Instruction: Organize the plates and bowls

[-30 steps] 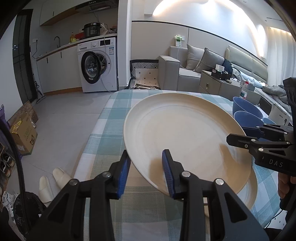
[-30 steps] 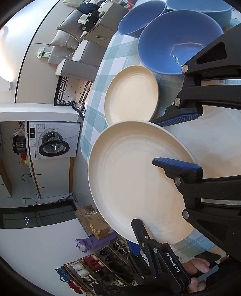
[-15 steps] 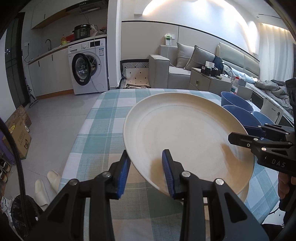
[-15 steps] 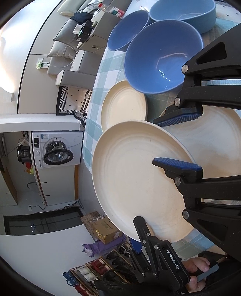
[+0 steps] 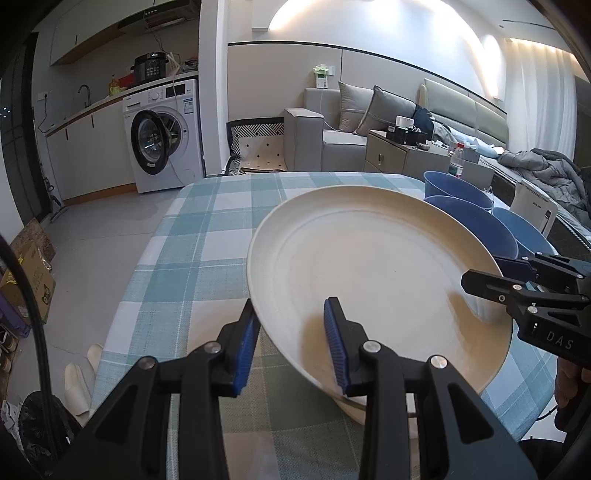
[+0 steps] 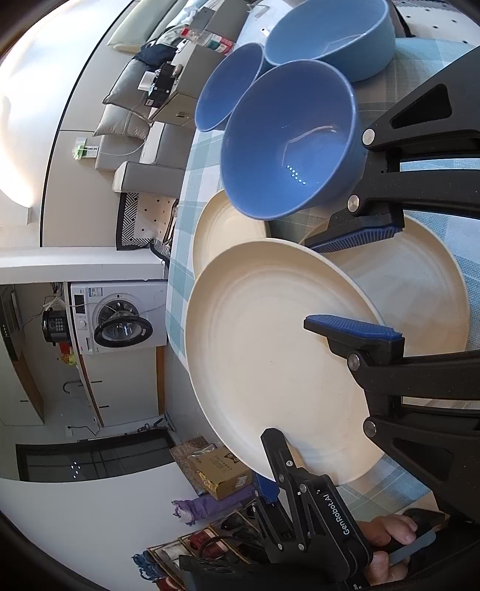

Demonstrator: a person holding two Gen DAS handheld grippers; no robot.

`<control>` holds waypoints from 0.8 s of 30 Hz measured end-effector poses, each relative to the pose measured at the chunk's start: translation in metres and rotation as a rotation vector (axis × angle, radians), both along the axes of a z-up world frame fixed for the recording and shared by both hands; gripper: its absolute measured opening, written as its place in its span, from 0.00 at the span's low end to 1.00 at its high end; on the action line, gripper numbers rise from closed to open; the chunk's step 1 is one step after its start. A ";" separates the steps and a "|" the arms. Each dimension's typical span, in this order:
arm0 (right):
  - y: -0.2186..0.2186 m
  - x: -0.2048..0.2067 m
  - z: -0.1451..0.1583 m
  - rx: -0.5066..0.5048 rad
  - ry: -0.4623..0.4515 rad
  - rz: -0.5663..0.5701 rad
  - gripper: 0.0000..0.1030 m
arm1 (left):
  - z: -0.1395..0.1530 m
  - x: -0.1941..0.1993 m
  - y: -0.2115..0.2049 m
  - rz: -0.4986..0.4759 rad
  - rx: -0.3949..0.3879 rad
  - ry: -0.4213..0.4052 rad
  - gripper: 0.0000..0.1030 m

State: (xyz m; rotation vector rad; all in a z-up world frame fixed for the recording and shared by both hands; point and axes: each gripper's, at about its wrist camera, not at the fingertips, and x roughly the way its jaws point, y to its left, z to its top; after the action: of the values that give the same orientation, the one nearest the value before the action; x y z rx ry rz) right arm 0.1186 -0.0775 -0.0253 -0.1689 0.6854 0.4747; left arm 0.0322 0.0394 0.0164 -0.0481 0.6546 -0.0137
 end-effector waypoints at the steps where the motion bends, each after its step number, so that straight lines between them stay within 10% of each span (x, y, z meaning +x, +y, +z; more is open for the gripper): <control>1: -0.002 -0.001 -0.001 0.002 0.001 -0.004 0.35 | -0.001 0.000 -0.002 -0.004 0.000 -0.001 0.32; 24: -0.021 -0.020 -0.025 -0.017 -0.010 -0.048 0.35 | -0.011 -0.006 -0.026 -0.048 0.032 0.003 0.32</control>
State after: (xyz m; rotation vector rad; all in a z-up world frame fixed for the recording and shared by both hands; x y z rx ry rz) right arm 0.0985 -0.0983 -0.0501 -0.1702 0.6828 0.4217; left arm 0.0266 0.0132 0.0058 -0.0019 0.6585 -0.0498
